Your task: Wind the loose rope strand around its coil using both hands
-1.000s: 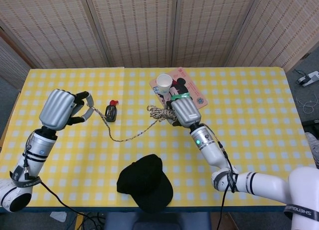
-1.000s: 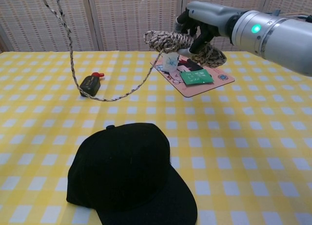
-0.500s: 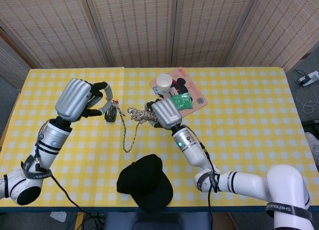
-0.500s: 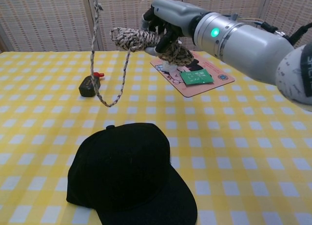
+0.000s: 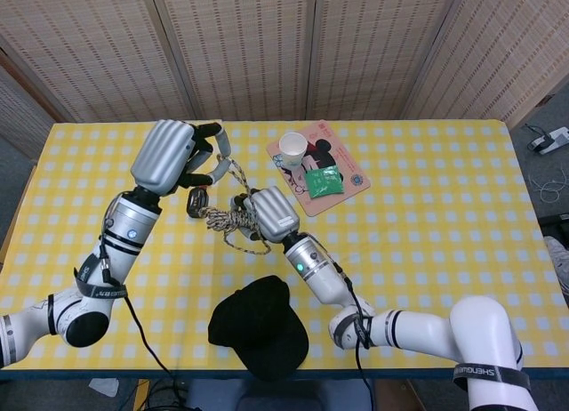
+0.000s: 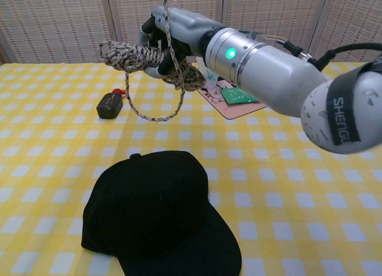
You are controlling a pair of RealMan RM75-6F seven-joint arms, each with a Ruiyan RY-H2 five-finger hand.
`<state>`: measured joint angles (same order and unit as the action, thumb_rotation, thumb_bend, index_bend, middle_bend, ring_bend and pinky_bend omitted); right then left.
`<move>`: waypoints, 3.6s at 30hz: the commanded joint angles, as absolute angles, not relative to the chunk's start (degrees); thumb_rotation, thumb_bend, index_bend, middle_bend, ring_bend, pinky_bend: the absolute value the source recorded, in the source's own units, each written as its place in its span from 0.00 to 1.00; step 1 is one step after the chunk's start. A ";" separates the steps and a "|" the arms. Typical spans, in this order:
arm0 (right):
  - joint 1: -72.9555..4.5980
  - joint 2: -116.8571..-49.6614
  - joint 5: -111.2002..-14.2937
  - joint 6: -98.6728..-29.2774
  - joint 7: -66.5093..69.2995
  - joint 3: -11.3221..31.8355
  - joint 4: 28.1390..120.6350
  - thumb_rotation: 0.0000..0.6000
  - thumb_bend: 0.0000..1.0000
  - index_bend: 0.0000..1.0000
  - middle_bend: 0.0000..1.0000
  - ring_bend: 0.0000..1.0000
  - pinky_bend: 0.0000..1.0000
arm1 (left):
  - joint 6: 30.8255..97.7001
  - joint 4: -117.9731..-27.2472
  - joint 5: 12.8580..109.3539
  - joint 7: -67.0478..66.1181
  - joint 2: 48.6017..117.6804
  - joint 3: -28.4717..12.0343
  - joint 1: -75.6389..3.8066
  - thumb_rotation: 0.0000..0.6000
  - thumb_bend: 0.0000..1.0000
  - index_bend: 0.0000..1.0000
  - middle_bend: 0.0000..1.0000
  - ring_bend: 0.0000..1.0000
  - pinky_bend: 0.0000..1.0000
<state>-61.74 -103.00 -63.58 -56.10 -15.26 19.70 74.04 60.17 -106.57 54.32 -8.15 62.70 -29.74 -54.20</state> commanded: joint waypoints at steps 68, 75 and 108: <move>-52.78 -103.42 -82.65 -77.68 28.38 22.19 62.31 1.00 0.63 0.79 0.58 0.51 0.63 | 53.88 -83.59 40.37 -13.71 63.59 -18.34 -49.67 1.00 0.42 0.82 1.00 1.00 1.00; -52.61 -104.47 -80.06 -77.26 26.61 23.74 60.45 1.00 0.63 0.80 0.58 0.51 0.63 | 55.53 -85.51 44.49 -12.70 62.37 -17.72 -47.82 1.00 0.42 0.82 1.00 1.00 1.00; -60.78 -110.47 -69.76 -68.68 6.48 30.20 59.97 1.00 0.61 0.81 0.58 0.51 0.63 | 69.00 -99.29 76.99 -1.88 59.20 -19.91 -45.10 1.00 0.42 0.83 1.00 1.00 1.00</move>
